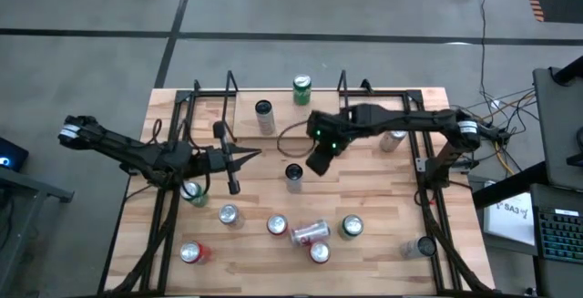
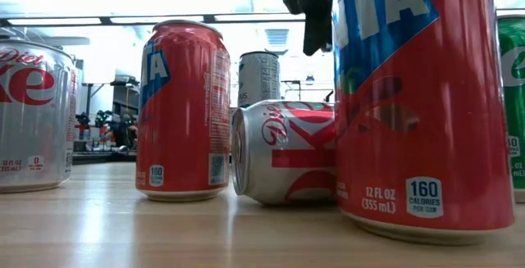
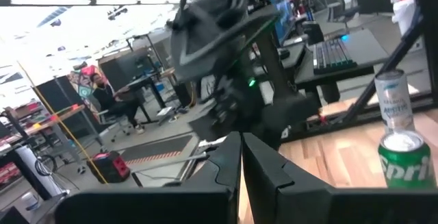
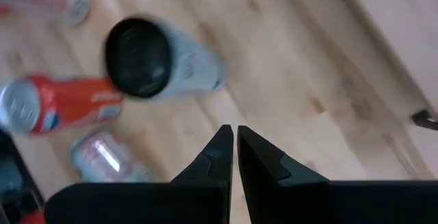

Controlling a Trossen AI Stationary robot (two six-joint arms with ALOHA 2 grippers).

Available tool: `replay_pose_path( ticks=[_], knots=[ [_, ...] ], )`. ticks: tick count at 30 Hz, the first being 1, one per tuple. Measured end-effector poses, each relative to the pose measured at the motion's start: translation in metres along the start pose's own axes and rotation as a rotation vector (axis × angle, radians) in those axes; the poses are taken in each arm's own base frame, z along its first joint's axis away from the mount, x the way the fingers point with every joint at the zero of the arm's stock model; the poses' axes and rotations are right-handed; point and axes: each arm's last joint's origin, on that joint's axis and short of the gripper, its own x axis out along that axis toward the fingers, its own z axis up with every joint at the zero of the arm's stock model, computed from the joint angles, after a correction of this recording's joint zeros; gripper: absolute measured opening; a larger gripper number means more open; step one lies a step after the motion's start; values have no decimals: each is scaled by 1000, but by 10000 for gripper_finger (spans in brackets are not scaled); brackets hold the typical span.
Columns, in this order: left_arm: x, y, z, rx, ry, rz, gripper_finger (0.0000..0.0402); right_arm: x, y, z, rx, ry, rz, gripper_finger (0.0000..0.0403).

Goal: Sort soda cans
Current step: Put the middle red silver soda can on the shelf

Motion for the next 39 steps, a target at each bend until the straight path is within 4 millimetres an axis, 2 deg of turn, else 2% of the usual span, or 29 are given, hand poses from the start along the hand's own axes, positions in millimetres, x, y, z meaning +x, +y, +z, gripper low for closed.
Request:
replay_pose_path(
  ticks=[7,11,15,19,23,30,34,39],
  knots=[
    [0,-1,-2,-2,19,-9,0,1,45,-30,-292,34,59,13],
    [-1,-2,-2,-65,17,-16,0,2,71,-53,-452,60,97,13],
    [-1,-8,-1,-109,16,-42,0,7,91,-71,-540,80,112,13],
    [-3,-14,3,-119,-22,-64,0,18,105,-92,-610,81,43,13],
    [-4,-25,8,-148,-32,-109,0,28,111,-110,-641,77,-23,13],
    [-3,-64,5,-223,-17,-229,0,43,115,-129,-638,78,-22,13],
    [8,-89,4,-230,23,-275,0,50,113,-136,-641,83,-34,13],
    [33,-121,3,-194,97,-304,0,50,113,-137,-649,57,-64,13]
  ],
)
